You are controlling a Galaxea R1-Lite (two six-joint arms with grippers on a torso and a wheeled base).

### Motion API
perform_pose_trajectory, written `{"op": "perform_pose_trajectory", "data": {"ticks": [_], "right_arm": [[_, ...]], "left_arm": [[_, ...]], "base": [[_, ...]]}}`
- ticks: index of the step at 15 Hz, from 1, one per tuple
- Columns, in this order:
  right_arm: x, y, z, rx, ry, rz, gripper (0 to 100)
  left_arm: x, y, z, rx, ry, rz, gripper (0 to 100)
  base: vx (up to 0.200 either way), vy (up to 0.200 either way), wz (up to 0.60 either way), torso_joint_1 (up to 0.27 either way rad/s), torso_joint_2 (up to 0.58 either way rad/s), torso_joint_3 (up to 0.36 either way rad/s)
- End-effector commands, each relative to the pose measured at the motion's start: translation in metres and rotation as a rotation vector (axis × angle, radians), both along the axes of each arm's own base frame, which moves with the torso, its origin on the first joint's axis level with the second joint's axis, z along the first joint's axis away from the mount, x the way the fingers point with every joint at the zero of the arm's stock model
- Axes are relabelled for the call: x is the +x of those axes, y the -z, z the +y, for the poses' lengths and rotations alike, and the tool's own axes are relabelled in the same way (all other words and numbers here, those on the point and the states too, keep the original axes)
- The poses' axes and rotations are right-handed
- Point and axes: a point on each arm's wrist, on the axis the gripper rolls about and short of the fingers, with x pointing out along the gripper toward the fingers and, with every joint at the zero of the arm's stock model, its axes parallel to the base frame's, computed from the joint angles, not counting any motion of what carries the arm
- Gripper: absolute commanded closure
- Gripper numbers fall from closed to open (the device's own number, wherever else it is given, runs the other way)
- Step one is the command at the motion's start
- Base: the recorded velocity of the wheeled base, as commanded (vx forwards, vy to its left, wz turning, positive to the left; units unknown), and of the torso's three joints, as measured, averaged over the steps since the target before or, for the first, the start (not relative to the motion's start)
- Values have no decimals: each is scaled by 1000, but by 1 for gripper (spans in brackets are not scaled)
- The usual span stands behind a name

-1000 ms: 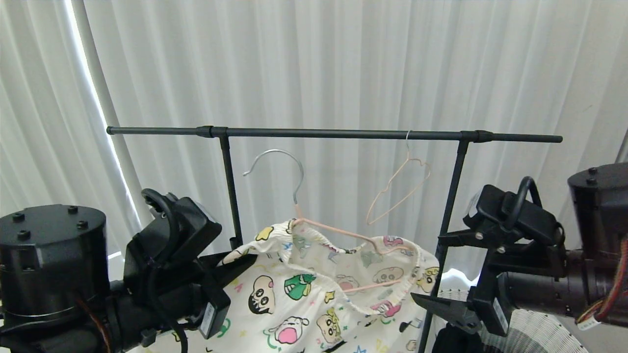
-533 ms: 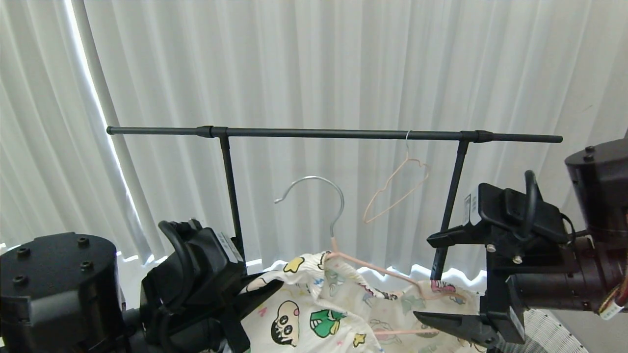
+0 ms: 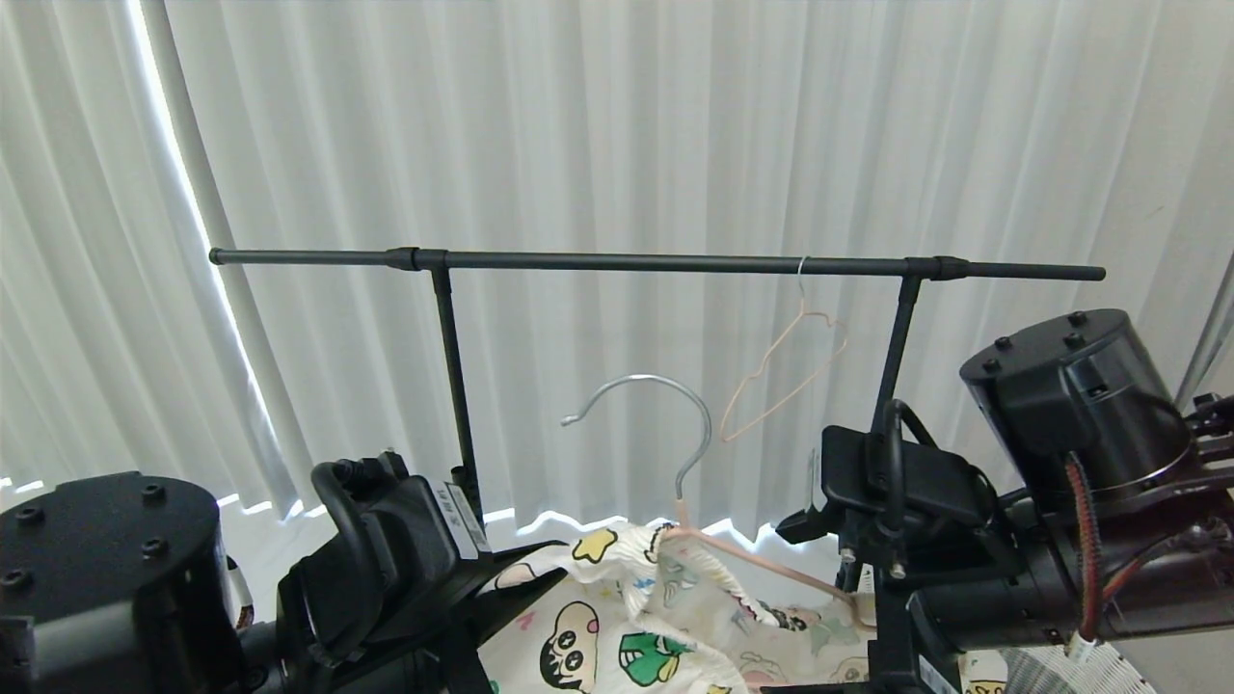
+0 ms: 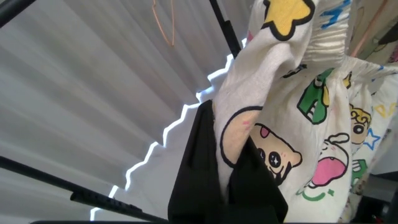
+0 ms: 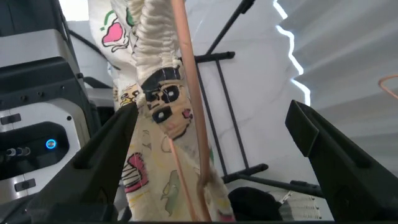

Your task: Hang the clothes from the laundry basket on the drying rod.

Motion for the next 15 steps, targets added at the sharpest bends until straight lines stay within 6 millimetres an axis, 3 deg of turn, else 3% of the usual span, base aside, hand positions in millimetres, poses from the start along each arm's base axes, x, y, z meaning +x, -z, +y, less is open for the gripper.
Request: {"op": "perform_pose_trajectory", "data": {"ticks": [1,3,4,12,13,15], "right_arm": [[3,6,4,-19,1,14,0],[4,7,4,-23,5,14,0],[6,8,3,-28,14,17,100],[10,7,1,-28,49,-9,100],[10,5,0,-26,52,-14,100],[8,0,-4,-16,44,-42,100]], "left_arm": [[0,-1,0,-3,1,-3,100],[0,-1,0,-3,1,-3,100],[-1,-1,0,-5,4,-5,100],[-2,1,0,1,7,1,100],[-1,0,0,-1,7,-1,0],[-1,-1,0,-11,2,-1,0]], "base": [[0,0,0,0,0,0],[0,0,0,0,0,0],[0,0,0,0,0,0],[0,0,0,0,0,0],[0,0,0,0,0,0],[0,0,0,0,0,0]]}}
